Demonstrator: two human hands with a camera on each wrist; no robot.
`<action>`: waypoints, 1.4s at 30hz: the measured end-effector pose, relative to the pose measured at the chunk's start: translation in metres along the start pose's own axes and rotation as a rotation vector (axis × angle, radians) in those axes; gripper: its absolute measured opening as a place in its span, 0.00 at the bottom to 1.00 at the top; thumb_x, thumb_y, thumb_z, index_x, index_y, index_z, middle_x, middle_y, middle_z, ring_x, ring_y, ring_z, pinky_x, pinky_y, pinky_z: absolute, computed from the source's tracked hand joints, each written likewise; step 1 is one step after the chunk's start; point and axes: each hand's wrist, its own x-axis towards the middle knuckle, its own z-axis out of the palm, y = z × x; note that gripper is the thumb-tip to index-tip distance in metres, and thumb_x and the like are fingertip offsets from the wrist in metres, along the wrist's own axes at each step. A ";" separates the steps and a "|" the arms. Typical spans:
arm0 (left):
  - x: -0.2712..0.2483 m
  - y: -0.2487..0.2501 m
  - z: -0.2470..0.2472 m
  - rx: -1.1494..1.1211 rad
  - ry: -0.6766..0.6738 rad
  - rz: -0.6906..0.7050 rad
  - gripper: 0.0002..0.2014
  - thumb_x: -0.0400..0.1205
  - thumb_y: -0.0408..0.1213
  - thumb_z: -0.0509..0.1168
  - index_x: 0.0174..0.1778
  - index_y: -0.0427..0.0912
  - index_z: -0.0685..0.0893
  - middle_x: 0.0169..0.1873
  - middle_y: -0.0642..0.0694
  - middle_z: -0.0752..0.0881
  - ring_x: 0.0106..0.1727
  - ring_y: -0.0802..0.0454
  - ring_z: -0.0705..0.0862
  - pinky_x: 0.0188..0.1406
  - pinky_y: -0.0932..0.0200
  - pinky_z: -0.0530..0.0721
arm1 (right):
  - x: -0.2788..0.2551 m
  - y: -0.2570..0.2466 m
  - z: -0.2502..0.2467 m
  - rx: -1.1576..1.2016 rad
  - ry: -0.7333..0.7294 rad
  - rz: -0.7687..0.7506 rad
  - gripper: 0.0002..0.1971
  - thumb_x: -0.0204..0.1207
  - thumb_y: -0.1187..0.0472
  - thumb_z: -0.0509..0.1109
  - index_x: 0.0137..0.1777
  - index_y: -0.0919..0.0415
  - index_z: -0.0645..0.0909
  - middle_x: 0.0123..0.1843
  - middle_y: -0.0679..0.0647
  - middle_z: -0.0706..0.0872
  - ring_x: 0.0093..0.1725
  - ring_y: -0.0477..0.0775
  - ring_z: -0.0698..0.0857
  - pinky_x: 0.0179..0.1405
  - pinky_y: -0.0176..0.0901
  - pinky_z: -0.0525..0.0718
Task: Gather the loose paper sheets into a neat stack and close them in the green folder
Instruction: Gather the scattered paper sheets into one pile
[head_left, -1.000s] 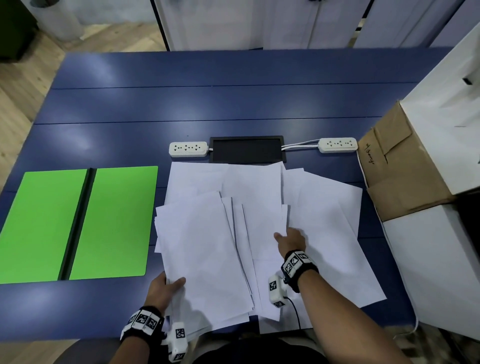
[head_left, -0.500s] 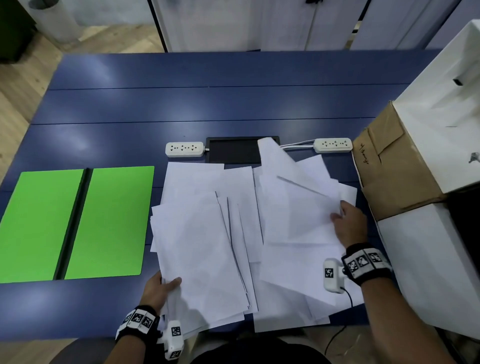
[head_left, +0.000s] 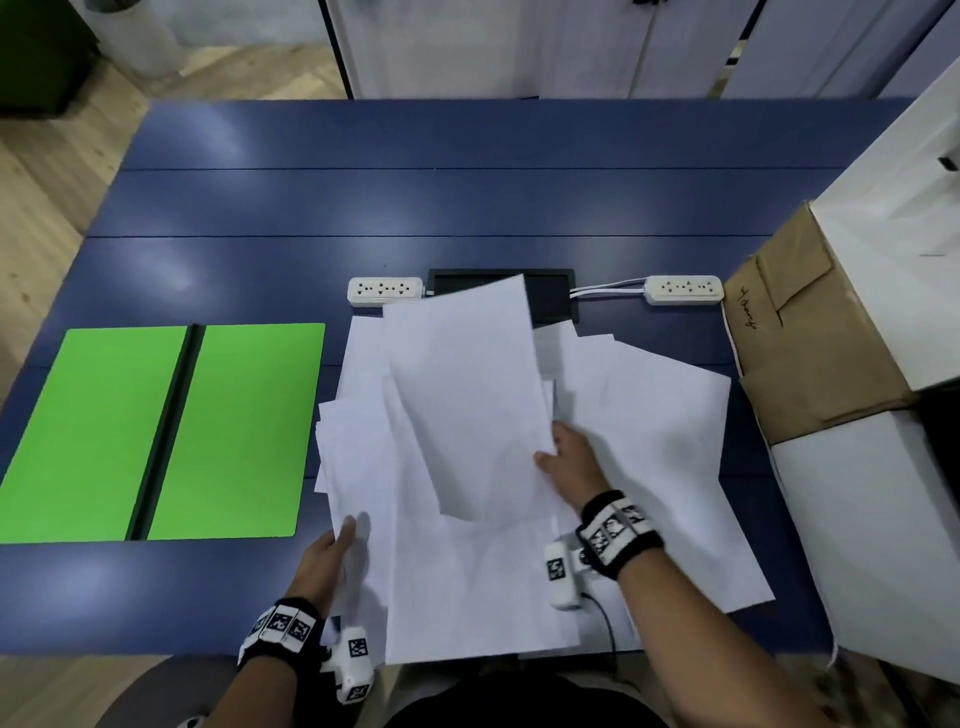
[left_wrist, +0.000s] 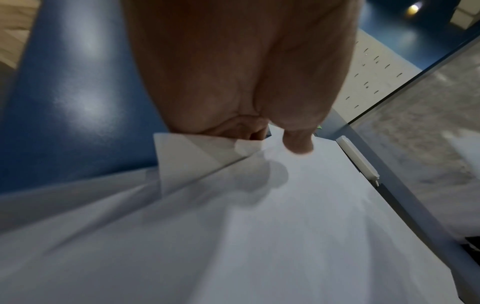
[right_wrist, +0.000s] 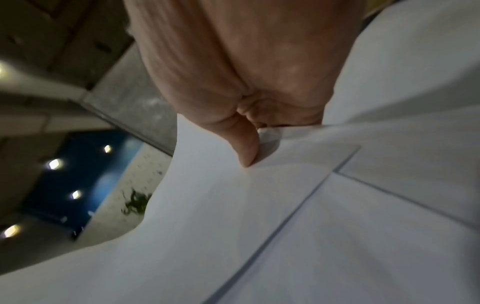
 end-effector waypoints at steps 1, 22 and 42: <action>0.009 -0.006 -0.005 -0.006 0.040 -0.049 0.40 0.81 0.69 0.62 0.77 0.39 0.79 0.68 0.47 0.83 0.73 0.42 0.80 0.78 0.40 0.74 | -0.001 0.003 0.018 -0.027 -0.025 0.034 0.18 0.74 0.71 0.68 0.63 0.59 0.85 0.61 0.59 0.90 0.60 0.59 0.89 0.62 0.47 0.85; 0.010 -0.006 0.005 0.053 0.073 0.042 0.07 0.78 0.25 0.75 0.48 0.26 0.87 0.26 0.43 0.89 0.32 0.42 0.85 0.35 0.55 0.83 | 0.010 0.011 0.075 0.059 0.405 0.431 0.25 0.78 0.63 0.73 0.74 0.62 0.71 0.67 0.58 0.81 0.61 0.63 0.82 0.56 0.50 0.80; 0.013 -0.017 -0.005 0.003 0.071 0.051 0.19 0.77 0.23 0.74 0.64 0.28 0.84 0.55 0.26 0.90 0.51 0.31 0.90 0.57 0.37 0.87 | -0.019 0.135 -0.128 -0.565 0.508 0.546 0.23 0.77 0.54 0.74 0.68 0.65 0.81 0.76 0.64 0.68 0.72 0.71 0.71 0.70 0.66 0.75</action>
